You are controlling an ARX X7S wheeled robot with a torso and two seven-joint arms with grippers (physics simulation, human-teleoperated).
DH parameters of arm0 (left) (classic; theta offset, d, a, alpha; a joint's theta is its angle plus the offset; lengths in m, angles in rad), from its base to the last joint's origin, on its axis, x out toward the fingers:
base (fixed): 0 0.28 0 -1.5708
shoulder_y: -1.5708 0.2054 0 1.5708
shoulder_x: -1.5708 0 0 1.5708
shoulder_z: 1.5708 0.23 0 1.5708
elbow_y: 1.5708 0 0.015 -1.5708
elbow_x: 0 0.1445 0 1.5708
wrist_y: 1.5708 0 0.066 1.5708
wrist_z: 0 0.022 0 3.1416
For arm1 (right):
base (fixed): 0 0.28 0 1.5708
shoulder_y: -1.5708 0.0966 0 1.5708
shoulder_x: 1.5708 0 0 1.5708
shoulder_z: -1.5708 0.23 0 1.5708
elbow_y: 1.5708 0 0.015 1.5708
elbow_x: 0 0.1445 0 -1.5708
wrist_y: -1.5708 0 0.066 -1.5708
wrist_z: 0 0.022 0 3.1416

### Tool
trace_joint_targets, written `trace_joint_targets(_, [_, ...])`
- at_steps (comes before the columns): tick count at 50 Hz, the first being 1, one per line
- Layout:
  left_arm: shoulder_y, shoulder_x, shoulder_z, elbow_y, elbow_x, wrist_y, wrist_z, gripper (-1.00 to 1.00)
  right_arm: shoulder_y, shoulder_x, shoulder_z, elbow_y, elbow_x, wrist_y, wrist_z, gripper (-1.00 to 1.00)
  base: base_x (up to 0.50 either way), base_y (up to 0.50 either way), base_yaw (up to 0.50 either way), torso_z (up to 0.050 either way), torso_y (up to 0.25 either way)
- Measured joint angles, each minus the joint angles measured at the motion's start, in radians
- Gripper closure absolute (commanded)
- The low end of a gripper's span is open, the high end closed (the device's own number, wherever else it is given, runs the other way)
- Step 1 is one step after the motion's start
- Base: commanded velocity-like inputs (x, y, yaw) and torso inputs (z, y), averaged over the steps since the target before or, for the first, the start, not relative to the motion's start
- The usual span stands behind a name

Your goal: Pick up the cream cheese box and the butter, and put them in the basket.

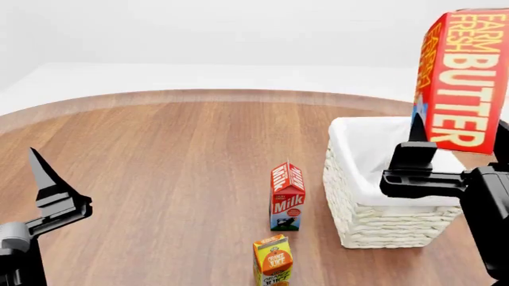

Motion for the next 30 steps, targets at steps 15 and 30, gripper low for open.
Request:
trace_joint_targets(15, [-0.002,-0.003,0.007,0.008,0.007,-0.01,-0.003,-1.0,0.096,0.087,-0.002,0.153,-0.011,0.127,-0.179,1.0,0.0,0.0,0.0,0.0,0.001])
trace_joint_targets(30, [-0.008,-0.007,0.019,0.019,0.015,-0.029,-0.005,-1.0,0.293,0.034,-0.107,0.402,-0.025,0.338,-0.44,1.0,0.0,0.0,0.0,0.001,0.001])
